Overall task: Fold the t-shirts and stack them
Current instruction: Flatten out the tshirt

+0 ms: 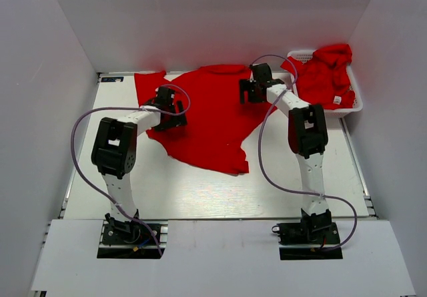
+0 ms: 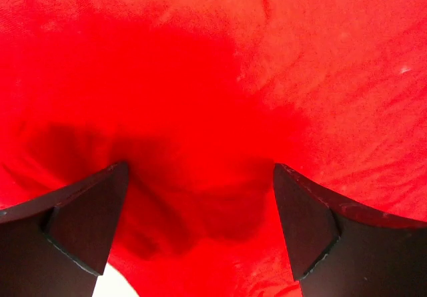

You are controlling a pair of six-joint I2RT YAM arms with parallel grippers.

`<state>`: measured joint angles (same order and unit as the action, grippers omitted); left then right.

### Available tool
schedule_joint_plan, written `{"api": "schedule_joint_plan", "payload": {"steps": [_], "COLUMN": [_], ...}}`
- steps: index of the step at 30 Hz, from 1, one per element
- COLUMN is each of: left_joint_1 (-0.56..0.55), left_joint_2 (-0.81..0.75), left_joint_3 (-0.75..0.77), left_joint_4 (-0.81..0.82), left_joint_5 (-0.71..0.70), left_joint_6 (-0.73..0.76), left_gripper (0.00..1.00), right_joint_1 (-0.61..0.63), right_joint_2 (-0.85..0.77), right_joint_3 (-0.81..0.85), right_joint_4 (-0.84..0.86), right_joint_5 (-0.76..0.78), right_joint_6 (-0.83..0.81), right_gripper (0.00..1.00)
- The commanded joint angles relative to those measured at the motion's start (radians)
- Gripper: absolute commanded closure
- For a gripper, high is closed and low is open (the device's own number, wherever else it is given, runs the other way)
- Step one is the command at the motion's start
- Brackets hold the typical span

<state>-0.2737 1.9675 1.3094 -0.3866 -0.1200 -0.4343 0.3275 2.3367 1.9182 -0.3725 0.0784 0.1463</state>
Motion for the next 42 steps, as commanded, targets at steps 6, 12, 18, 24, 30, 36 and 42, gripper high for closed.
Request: {"api": "schedule_joint_plan", "payload": {"steps": [6,12,18,24,30,36,42], "left_joint_1": [0.065,0.117,0.177,0.215,0.215,0.215,0.215], "left_joint_2": [0.007,0.025,0.105,0.238,0.427,0.562,0.457], "left_joint_3": [-0.045,-0.015,0.112,0.339,0.617,0.861,0.903], "left_joint_4": [0.005,-0.023,-0.044,-0.080,-0.104,-0.135,-0.198], "left_joint_5": [0.031,0.028,0.034,0.118,0.203,0.318,0.344], "left_joint_6": [-0.058,-0.049,-0.005,0.083,0.175,0.203,0.244], "left_gripper": [0.00,0.00,0.00,0.00,0.00,0.00,0.00], "right_joint_1": [-0.028,-0.019,0.007,0.102,0.211,0.265,0.246], "right_joint_2": [-0.010,-0.115,-0.336,-0.511,-0.522,-0.536,-0.649], "right_joint_3": [-0.128,-0.367,-0.745,-0.968,-0.949,-0.849,-0.765], "right_joint_4": [0.001,0.003,0.015,-0.057,-0.137,-0.177,-0.028], "right_joint_5": [-0.123,-0.249,-0.295,-0.351,-0.420,-0.426,-0.398], "right_joint_6": [0.027,0.053,0.076,-0.007,-0.085,-0.140,0.002], "right_gripper": [0.10,0.10,0.10,0.10,0.10,0.10,0.10]}}
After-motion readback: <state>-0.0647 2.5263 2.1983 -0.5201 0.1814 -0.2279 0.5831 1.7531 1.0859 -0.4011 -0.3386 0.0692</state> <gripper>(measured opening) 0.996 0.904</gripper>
